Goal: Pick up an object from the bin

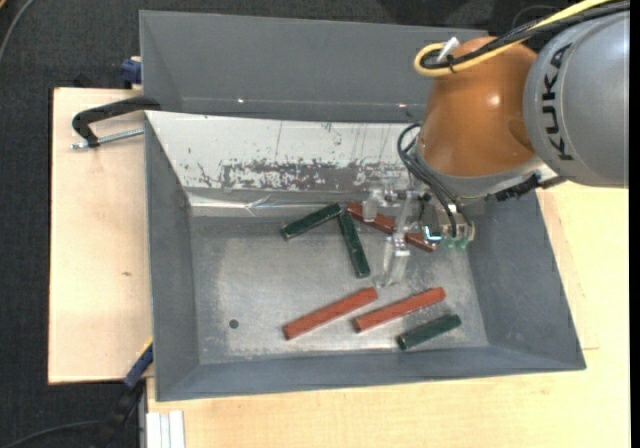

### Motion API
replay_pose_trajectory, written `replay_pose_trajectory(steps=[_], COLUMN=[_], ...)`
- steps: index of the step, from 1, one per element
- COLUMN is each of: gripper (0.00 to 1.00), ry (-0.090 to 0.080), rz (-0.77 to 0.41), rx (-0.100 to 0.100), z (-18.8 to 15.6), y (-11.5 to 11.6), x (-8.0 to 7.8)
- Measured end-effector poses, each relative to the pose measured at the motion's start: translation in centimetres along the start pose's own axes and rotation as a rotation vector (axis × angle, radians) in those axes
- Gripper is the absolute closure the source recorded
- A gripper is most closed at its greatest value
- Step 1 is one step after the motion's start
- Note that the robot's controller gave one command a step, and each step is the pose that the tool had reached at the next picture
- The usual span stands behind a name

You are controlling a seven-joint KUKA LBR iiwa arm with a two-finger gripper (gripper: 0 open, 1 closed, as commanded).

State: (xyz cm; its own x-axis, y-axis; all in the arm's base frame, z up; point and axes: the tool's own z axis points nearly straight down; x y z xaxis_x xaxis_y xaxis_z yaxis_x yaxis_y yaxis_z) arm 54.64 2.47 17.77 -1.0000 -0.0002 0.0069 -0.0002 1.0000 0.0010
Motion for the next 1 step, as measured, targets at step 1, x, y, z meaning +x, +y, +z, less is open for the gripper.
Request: replay_pose_trajectory(steps=[1], gripper=[0.00], ry=[-0.010], rz=[-0.061], rx=[-0.001], z=[10.93], y=[-0.04], x=[4.41])
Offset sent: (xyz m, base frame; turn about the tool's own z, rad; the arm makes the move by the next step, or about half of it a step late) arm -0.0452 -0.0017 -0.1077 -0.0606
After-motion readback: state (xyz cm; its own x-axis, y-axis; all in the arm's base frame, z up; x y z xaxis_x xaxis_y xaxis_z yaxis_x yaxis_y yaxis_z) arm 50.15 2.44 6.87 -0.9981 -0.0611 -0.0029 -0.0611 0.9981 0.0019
